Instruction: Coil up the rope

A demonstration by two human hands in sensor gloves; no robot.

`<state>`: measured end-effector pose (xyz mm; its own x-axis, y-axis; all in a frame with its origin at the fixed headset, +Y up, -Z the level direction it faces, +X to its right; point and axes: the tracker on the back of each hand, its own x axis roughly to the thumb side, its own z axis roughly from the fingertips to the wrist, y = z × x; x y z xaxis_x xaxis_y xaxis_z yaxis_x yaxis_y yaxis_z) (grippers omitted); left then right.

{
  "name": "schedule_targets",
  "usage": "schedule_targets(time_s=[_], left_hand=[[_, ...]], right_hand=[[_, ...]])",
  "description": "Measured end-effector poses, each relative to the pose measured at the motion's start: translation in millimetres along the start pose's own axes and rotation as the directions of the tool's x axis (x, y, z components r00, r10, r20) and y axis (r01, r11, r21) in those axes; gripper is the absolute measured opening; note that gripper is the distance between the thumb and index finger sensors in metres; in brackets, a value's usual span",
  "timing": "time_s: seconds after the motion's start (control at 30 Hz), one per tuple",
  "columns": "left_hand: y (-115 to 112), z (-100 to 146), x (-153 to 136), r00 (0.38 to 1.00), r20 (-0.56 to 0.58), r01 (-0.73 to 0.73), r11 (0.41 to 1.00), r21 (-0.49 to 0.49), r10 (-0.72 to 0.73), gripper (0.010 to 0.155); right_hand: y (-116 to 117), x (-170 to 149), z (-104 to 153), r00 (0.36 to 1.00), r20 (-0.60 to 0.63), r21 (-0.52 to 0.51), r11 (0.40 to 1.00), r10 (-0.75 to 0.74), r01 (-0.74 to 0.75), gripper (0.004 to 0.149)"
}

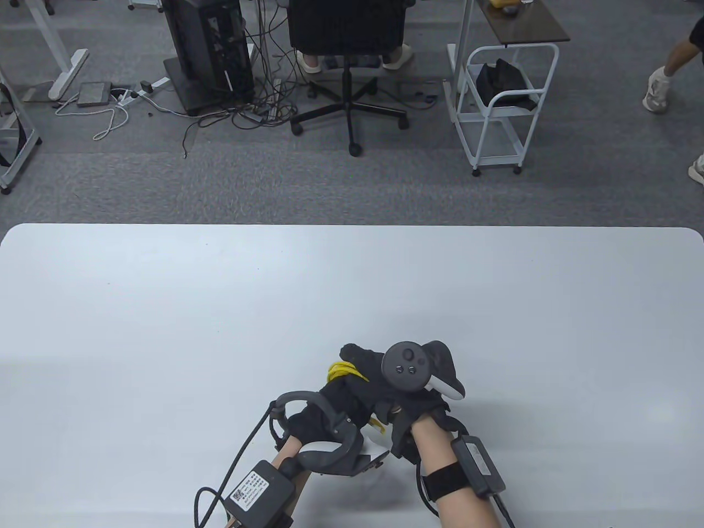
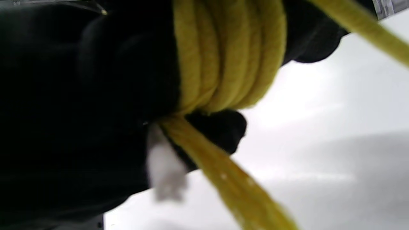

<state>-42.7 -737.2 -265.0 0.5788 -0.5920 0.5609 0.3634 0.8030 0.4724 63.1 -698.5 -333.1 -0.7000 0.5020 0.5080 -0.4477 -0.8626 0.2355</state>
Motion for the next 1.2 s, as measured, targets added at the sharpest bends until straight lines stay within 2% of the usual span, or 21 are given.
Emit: schedule_targets(time_s=[0.2, 0.3, 0.47, 0.57, 0.67, 0.8, 0.87, 0.9, 0.97, 1.1, 1.2], left_hand=[[-1, -3, 2, 1.000, 0.005, 0.008, 1.000, -0.012, -0.008, 0.057], [1, -4, 0, 1.000, -0.011, 0.008, 1.000, -0.017, -0.008, 0.058], [0, -7, 0, 1.000, -0.010, 0.006, 0.998, -0.059, -0.007, 0.062], [1, -6, -1, 0.999, -0.026, 0.033, 0.996, -0.087, -0.036, 0.064], [2, -6, -1, 0.999, -0.020, 0.040, 0.993, -0.111, -0.043, 0.066], [-1, -3, -4, 0.999, -0.025, 0.038, 0.994, -0.101, -0.040, 0.069], [0, 0, -6, 0.999, -0.024, 0.034, 0.997, -0.076, -0.036, 0.070], [0, 1, -8, 0.999, -0.024, 0.030, 0.997, -0.072, -0.032, 0.070], [-2, 5, -16, 0.998, -0.066, -0.010, 0.997, -0.078, 0.004, 0.070], [-19, 13, -43, 0.964, -0.240, -0.163, 0.969, -0.184, 0.117, 0.072], [-34, 22, -61, 0.932, -0.332, -0.227, 0.950, -0.214, 0.148, 0.072]], right_hand=[[-1, -1, 2, 0.993, 0.007, -0.090, 0.989, 0.121, -0.120, 0.050], [-4, -1, 3, 0.991, -0.004, -0.141, 0.981, 0.132, -0.131, 0.050], [-3, -4, 4, 0.988, -0.059, -0.180, 0.972, 0.142, -0.151, 0.050], [-6, -12, 8, 0.973, -0.129, -0.253, 0.942, 0.193, -0.220, 0.049], [-4, -28, 11, 0.985, -0.167, -0.274, 0.957, 0.051, -0.096, 0.049], [-7, -39, 9, 0.970, -0.243, -0.297, 0.954, -0.023, -0.052, 0.049], [-5, -50, 12, 0.953, -0.295, -0.297, 0.955, -0.073, -0.019, 0.049], [-2, -55, 14, 0.936, -0.347, -0.304, 0.951, -0.050, -0.062, 0.049], [3, -69, 18, 0.904, -0.419, -0.222, 0.955, 0.088, -0.196, 0.049], [7, -79, 21, 0.879, -0.462, -0.141, 0.968, 0.119, -0.206, 0.050], [10, -79, 19, 0.872, -0.459, -0.105, 0.964, 0.170, -0.243, 0.049]])
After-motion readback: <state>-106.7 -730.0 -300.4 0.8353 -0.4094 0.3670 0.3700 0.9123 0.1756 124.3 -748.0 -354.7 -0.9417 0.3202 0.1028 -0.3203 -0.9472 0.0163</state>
